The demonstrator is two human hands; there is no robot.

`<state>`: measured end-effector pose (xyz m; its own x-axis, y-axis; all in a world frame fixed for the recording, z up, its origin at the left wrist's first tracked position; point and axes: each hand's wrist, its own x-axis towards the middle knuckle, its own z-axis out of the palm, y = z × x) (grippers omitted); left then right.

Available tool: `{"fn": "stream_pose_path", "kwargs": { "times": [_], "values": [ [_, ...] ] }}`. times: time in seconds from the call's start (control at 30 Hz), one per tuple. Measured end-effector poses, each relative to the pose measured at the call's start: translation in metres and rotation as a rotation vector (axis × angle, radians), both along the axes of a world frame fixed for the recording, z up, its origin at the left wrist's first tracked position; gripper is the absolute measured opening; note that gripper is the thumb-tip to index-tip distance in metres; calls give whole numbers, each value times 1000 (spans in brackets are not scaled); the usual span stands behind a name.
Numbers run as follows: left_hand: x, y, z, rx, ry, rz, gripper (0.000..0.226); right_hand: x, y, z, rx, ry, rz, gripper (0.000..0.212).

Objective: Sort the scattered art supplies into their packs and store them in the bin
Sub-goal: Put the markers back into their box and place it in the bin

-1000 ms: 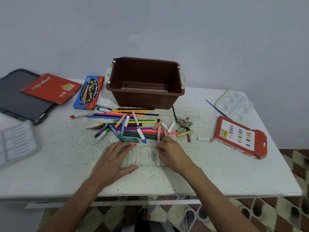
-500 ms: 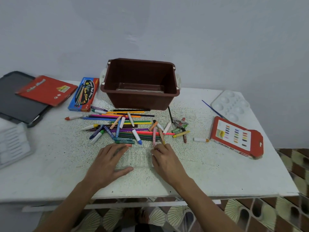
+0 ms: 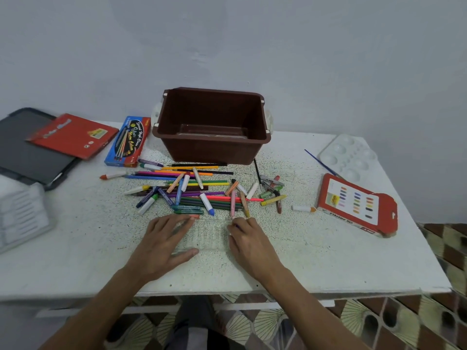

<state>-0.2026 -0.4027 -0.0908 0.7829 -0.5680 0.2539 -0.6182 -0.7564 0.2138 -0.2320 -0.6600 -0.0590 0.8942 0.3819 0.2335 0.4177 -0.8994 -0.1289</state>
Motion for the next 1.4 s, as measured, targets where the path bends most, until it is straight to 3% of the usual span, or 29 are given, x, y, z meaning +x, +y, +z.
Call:
{"fn": "stream_pose_path", "kwargs": {
  "times": [0.2, 0.37, 0.57, 0.73, 0.97, 1.17, 1.3, 1.4],
  "values": [
    [-1, 0, 2, -5, 31, 8, 71, -3, -2, -1, 10, -19, 12, 9],
    [-3, 1, 3, -30, 60, 10, 68, -5, -14, 8, 234, -16, -42, 25],
    [-1, -1, 5, -53, 76, -3, 66, 14, -80, 16, 275, -6, -553, 28],
    [-2, -1, 6, -78, 101, -25, 66, 25, -123, 12, 145, 239, -785, 41],
    [-2, 1, 5, -66, 77, -26, 65, 20, -127, 6, 162, 127, -757, 23],
    [-2, -1, 6, -73, 65, -19, 66, 10, -96, 30, 610, 91, -584, 16],
    [-3, -1, 6, -75, 83, -14, 65, 5, -66, 44, 877, 239, -500, 13],
    [-3, -1, 7, -71, 88, -14, 64, 6, -50, 42, 963, 351, -457, 11]
  ]
}}
